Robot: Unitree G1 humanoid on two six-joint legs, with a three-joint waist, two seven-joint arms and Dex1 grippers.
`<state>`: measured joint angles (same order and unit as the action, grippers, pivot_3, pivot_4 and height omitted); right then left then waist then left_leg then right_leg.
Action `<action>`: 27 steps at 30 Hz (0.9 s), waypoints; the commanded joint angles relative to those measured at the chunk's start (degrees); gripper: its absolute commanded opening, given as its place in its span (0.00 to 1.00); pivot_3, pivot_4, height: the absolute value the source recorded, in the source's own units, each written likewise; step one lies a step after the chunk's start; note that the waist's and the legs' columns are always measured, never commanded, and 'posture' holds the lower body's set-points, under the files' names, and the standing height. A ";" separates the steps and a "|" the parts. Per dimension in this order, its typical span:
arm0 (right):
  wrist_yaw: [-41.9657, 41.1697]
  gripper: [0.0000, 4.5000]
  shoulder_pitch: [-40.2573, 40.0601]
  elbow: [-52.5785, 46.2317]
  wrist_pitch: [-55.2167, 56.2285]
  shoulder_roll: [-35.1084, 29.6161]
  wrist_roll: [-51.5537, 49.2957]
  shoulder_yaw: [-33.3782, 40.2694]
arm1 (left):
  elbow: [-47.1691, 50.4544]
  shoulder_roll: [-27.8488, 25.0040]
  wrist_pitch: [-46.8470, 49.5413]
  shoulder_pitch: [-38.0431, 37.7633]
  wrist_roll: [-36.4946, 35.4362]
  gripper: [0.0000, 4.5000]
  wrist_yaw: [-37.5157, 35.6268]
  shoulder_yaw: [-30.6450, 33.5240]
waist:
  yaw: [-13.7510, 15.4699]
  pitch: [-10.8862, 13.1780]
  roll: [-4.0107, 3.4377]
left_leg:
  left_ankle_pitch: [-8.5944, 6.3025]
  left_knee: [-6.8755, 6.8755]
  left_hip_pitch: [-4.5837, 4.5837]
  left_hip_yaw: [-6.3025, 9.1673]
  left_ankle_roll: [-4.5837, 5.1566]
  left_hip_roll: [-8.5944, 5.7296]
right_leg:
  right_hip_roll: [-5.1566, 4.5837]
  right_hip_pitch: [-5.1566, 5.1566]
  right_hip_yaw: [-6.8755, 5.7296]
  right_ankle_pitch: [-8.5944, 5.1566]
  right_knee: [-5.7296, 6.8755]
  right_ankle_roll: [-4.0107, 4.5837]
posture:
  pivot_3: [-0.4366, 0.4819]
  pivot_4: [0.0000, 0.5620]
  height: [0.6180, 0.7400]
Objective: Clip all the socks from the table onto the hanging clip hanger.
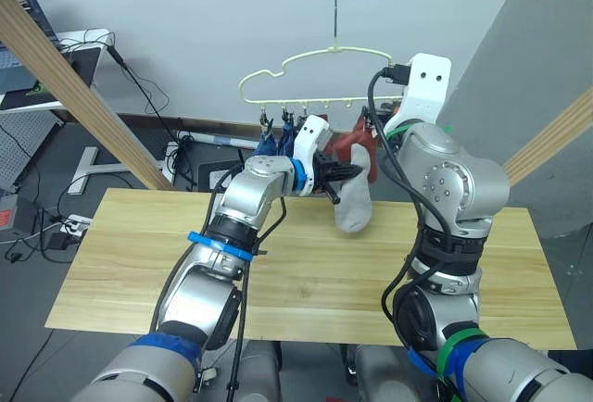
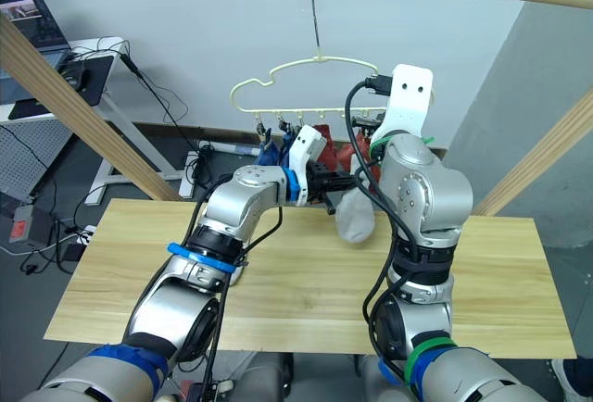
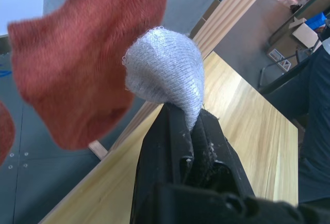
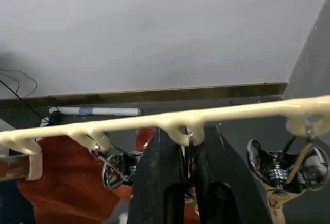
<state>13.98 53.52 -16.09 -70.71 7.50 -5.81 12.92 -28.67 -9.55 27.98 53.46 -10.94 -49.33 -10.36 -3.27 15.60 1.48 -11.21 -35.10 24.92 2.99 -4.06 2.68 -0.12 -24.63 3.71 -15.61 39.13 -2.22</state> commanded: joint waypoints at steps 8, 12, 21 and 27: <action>0.23 0.00 1.76 -2.95 0.37 1.03 -0.65 0.26 | -4.01 2.73 -3.81 3.73 0.78 0.00 -0.17 0.32 | -0.01 0.00 0.00 | 0.00 0.00 0.00 0.00 0.00 0.00 | 0.00 0.00 0.00 0.00 0.00 0.00 | 0.44 0.47 1.00; 0.33 0.00 1.76 -2.90 0.39 1.24 -0.66 0.29 | -5.98 3.62 -4.71 5.03 1.09 0.00 -0.29 0.40 | -0.01 0.00 0.00 | 0.00 0.00 0.01 0.00 0.00 0.00 | 0.00 0.00 -0.01 0.00 -0.01 0.00 | 0.43 0.47 1.00; 0.57 0.00 1.68 -3.01 0.37 1.46 -0.64 0.28 | -10.19 5.03 -7.07 7.76 1.37 0.00 -0.29 0.83 | -0.04 0.00 0.00 | 0.00 0.00 0.01 -0.01 0.00 -0.01 | 0.00 0.00 0.00 0.00 -0.02 -0.01 | 0.42 0.47 1.00; 0.61 0.00 1.50 -3.12 0.34 1.55 -0.73 0.28 | -11.52 5.34 -8.03 9.02 1.25 0.00 -0.26 1.35 | -0.04 0.00 0.00 | 0.00 0.00 0.01 -0.01 0.00 -0.01 | 0.00 0.00 0.00 0.00 -0.01 -0.01 | 0.43 0.47 1.00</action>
<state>14.36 53.54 -16.10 -70.71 7.60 -5.85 13.21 -41.09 -4.73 21.19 60.85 -9.64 -49.41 -9.67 -3.31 15.60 1.47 -11.21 -35.10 24.93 2.98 -4.06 2.67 -0.12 -24.63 3.71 -15.62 39.11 -2.23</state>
